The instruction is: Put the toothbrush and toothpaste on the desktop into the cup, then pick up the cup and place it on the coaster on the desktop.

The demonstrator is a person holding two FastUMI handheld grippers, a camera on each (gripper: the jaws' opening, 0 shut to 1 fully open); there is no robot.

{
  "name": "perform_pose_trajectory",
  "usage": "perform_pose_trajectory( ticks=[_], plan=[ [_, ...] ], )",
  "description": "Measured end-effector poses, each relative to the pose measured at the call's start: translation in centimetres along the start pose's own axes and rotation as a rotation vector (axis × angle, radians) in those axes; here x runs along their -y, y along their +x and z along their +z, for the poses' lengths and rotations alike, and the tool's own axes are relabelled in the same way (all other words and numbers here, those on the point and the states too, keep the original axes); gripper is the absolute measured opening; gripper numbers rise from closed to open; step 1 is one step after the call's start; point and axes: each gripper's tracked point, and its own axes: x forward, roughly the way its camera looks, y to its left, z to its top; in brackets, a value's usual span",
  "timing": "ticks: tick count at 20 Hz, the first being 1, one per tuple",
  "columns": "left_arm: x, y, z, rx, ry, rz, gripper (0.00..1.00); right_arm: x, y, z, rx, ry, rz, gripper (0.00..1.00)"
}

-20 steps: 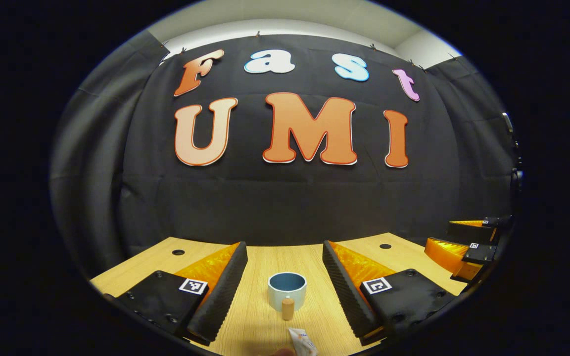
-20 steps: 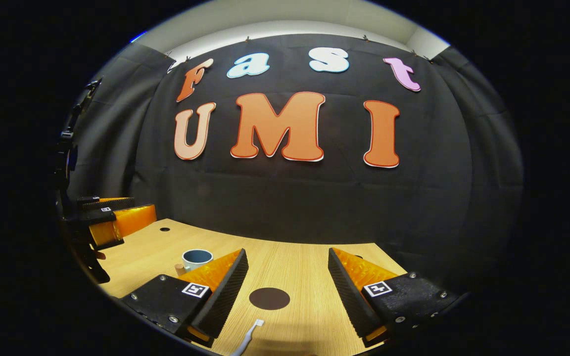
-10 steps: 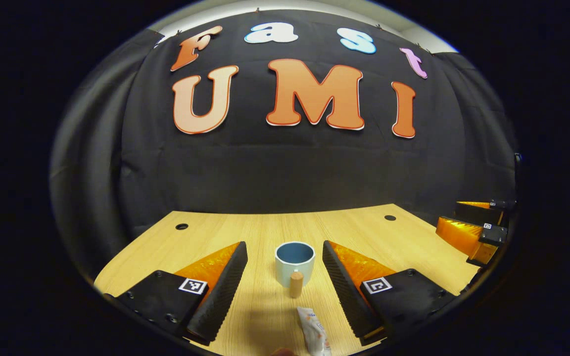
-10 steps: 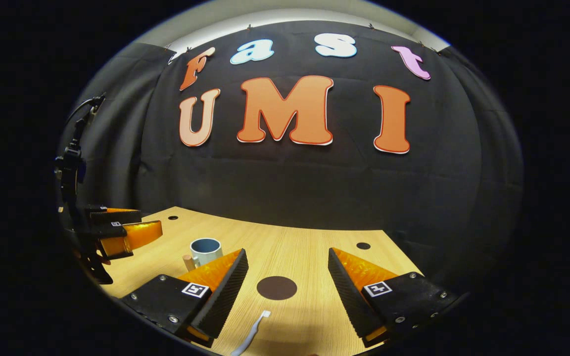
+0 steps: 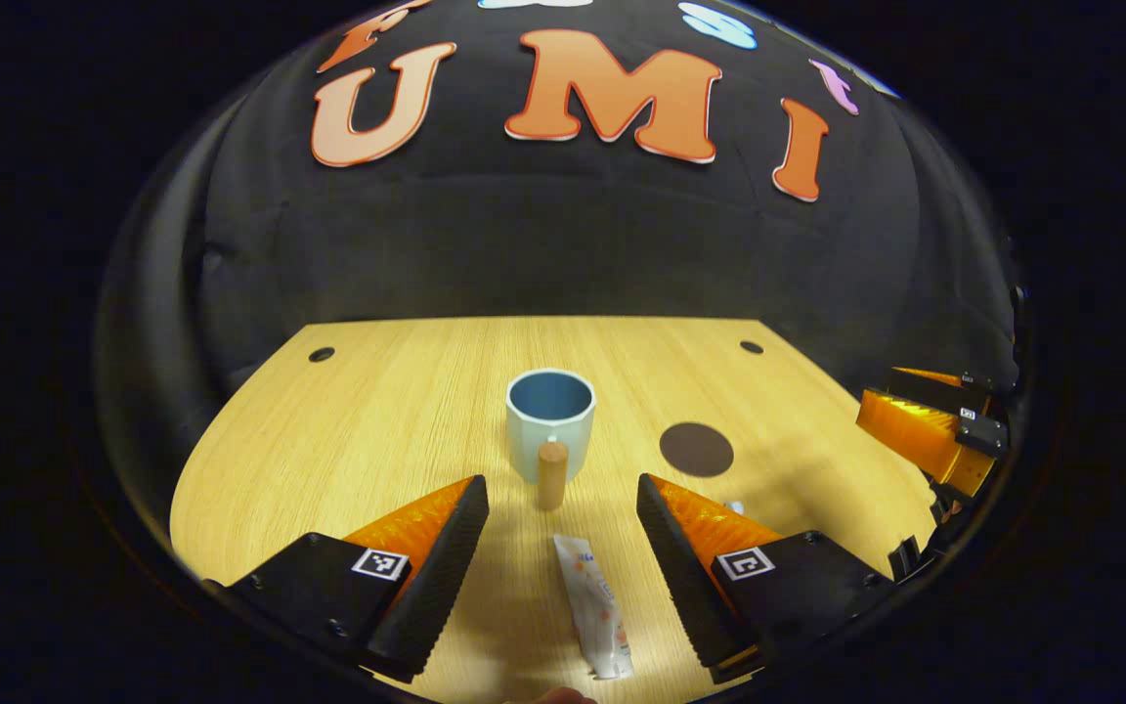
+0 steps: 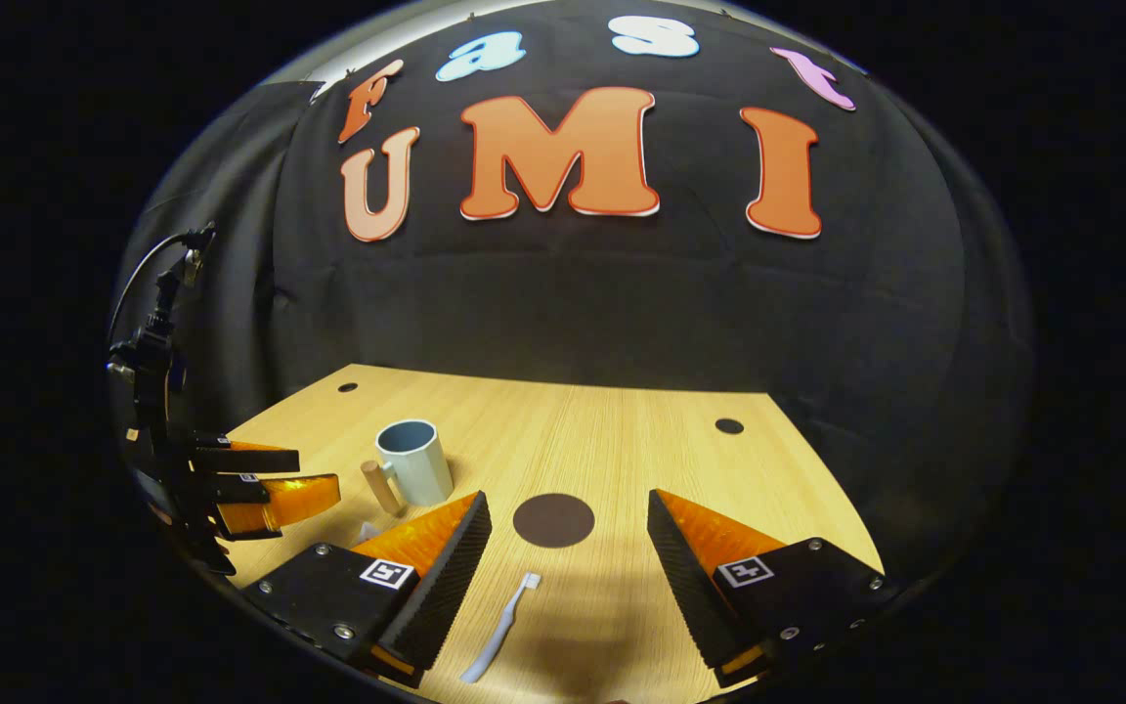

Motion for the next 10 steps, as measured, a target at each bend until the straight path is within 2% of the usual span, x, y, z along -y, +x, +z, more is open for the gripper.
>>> perform_pose_trajectory(
  ticks=[4,10],
  plan=[
    [0.1,0.0,-1.2,-0.128,-0.025,-0.035,0.99,-0.8,0.5,-2.4,-0.133,0.046,0.04,0.97],
    [0.4,-0.6,-2.1,-0.336,-0.074,-0.039,1.0,-1.4,1.1,-5.5,-0.304,0.068,0.06,0.93]
  ],
)
